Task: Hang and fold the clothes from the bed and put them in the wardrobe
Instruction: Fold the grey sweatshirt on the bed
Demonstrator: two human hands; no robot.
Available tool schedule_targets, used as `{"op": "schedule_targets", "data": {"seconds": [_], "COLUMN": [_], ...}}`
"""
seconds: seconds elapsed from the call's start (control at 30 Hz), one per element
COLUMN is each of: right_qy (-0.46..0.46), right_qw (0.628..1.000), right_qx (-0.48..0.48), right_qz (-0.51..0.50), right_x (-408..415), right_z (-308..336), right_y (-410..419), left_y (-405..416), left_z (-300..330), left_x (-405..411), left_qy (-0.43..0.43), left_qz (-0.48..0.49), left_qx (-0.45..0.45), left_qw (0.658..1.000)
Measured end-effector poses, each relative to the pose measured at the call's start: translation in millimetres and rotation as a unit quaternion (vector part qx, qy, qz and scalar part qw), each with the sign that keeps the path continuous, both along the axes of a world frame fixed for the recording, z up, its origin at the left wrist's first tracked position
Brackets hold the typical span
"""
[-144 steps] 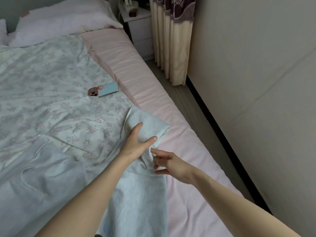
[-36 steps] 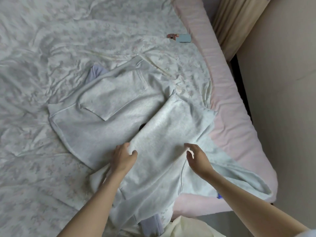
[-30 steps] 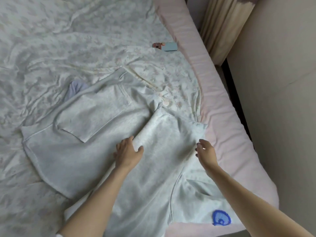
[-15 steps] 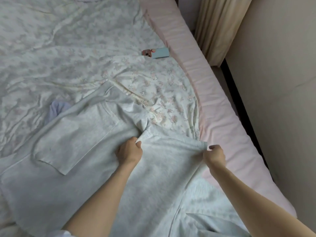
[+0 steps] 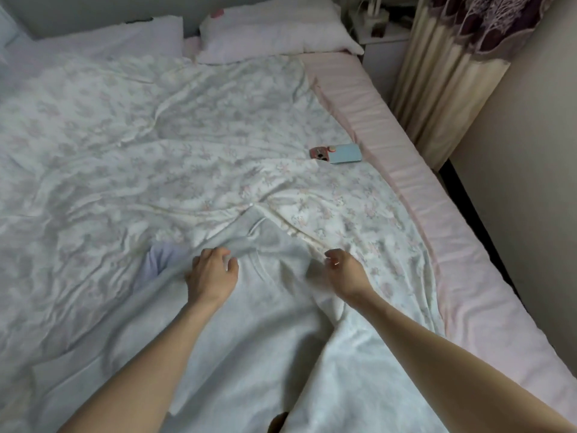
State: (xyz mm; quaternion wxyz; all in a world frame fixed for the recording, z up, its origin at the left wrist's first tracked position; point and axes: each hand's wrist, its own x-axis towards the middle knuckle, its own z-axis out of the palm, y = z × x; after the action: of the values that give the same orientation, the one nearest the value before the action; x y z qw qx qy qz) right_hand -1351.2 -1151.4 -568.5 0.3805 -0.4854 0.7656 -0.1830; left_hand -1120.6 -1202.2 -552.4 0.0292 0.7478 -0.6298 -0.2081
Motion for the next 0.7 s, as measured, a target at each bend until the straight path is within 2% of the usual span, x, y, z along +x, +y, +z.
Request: {"op": "schedule_targets", "data": {"seconds": [0.2, 0.3, 0.4, 0.47, 0.53, 0.63, 0.7], "right_qy": [-0.014, -0.025, -0.032, -0.020, -0.022, -0.005, 0.036], "right_qw": [0.998, 0.994, 0.997, 0.998, 0.989, 0.972, 0.967], "right_qx": [0.056, 0.088, 0.052, -0.024, -0.124, -0.208, -0.222], "right_qz": [0.040, 0.054, 0.046, 0.058, 0.081, 0.110, 0.119], "right_x": [28, 38, 48, 54, 54, 52, 53], "right_z": [-17, -35, -49, -49, -39, -21, -11], "right_y": [-61, -80, -92, -96, -99, -113, -126], "left_y": [-80, -107, -131, -142, -148, -161, -169], "left_z": [-30, -49, -70, -80, -77, -61, -44], "left_x": [11, 8, -3, -10, -11, 7, 19], "left_qy": [-0.056, -0.045, 0.021, 0.119, 0.228, 0.255, 0.304], "left_qz": [-0.080, -0.097, -0.098, -0.099, -0.070, -0.048, -0.010], "left_qx": [0.094, 0.157, 0.163, 0.157, 0.173, 0.209, 0.175], "left_qw": [0.991, 0.982, 0.981, 0.975, 0.956, 0.943, 0.936]}}
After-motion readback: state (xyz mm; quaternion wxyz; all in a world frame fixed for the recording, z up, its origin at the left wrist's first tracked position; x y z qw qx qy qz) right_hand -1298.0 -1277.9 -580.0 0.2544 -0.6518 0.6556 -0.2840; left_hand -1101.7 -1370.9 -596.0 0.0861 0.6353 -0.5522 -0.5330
